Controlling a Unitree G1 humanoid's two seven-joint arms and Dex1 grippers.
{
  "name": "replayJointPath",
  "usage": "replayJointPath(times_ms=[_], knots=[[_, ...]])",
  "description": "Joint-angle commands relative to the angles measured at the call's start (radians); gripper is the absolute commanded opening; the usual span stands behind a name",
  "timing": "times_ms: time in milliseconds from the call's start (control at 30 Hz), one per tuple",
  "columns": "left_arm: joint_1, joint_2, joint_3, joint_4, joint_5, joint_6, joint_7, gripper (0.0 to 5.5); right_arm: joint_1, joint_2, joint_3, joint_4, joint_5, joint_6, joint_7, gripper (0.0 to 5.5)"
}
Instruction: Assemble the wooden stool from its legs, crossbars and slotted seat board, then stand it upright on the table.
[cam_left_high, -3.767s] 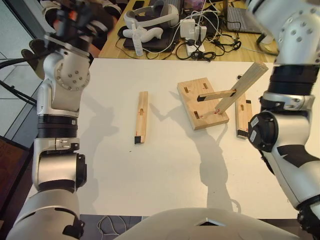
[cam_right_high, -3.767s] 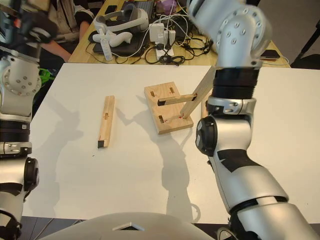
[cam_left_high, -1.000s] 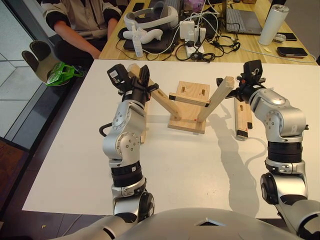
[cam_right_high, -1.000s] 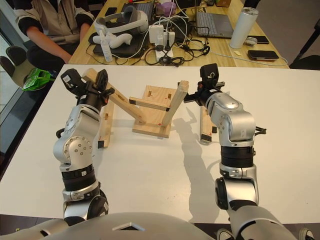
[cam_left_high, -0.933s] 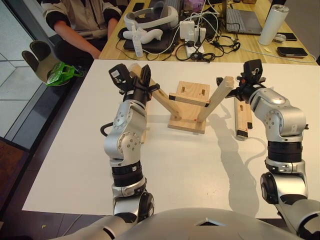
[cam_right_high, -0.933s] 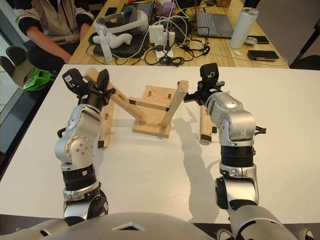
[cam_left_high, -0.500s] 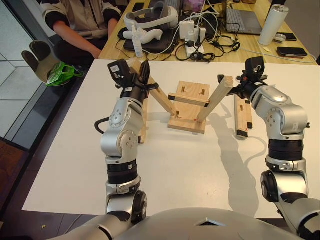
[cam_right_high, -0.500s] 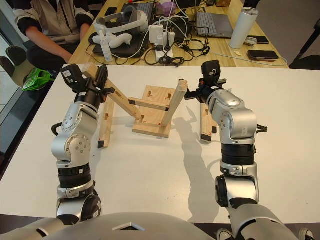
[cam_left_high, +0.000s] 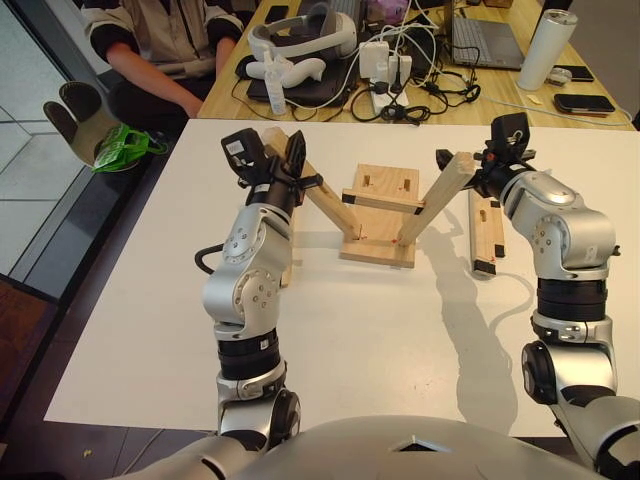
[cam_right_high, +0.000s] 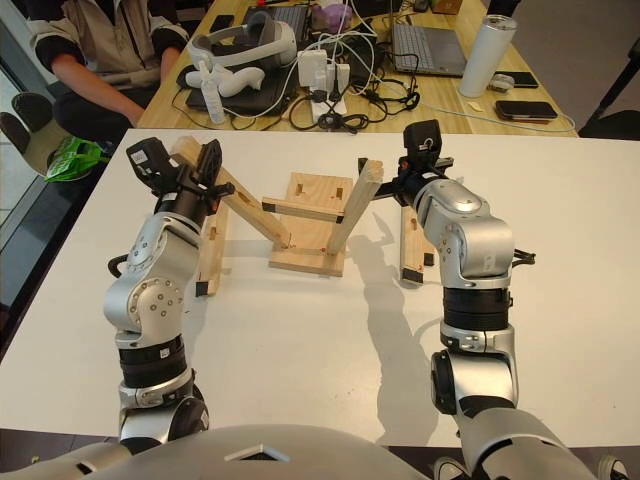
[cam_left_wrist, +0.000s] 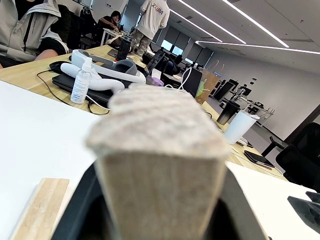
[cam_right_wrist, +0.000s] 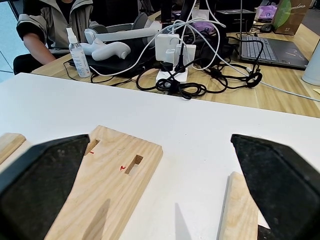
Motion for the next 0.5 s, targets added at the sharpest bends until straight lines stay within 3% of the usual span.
replayJointPath(times_ms=[33,500], knots=[[0.006,0.041,-0.032,0.016,0.071,0.014,0.011,1.01,-0.016,-0.004,-0.005,-0.001,-0.007,-0.002,-0.004,5.4],[0.059,0.004,-0.136,-0.058,0.16,-0.01,0.03,1.01,-0.028,-0.013,0.006,-0.014,-0.022,-0.003,0.004,5.4]])
